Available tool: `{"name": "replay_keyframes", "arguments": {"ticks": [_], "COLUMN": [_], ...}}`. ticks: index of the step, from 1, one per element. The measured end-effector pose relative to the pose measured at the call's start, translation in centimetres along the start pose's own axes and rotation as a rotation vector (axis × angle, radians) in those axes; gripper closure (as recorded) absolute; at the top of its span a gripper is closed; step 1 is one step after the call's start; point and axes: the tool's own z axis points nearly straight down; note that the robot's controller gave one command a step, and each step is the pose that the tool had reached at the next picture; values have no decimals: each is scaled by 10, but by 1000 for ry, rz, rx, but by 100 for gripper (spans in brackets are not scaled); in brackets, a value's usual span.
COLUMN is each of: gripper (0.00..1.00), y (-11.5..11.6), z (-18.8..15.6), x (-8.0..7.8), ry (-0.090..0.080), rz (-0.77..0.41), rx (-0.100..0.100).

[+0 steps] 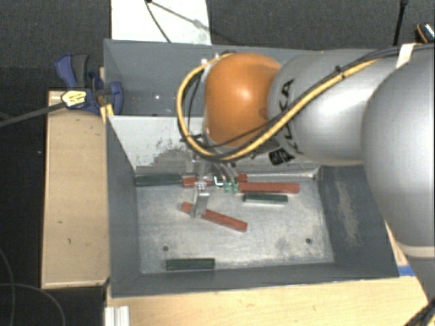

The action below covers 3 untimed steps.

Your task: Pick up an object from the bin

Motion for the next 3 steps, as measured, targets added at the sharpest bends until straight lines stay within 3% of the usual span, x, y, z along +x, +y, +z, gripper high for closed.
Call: {"name": "replay_keyframes", "arguments": {"ticks": [1,2,3], "gripper": [0,0,0], "y": [-58,-60,-30], "z": [104,68,64], "x": [15,31,36], "ry": [1,-5,-9], "rz": [75,145,332], "rx": [3,-1,-3]}}
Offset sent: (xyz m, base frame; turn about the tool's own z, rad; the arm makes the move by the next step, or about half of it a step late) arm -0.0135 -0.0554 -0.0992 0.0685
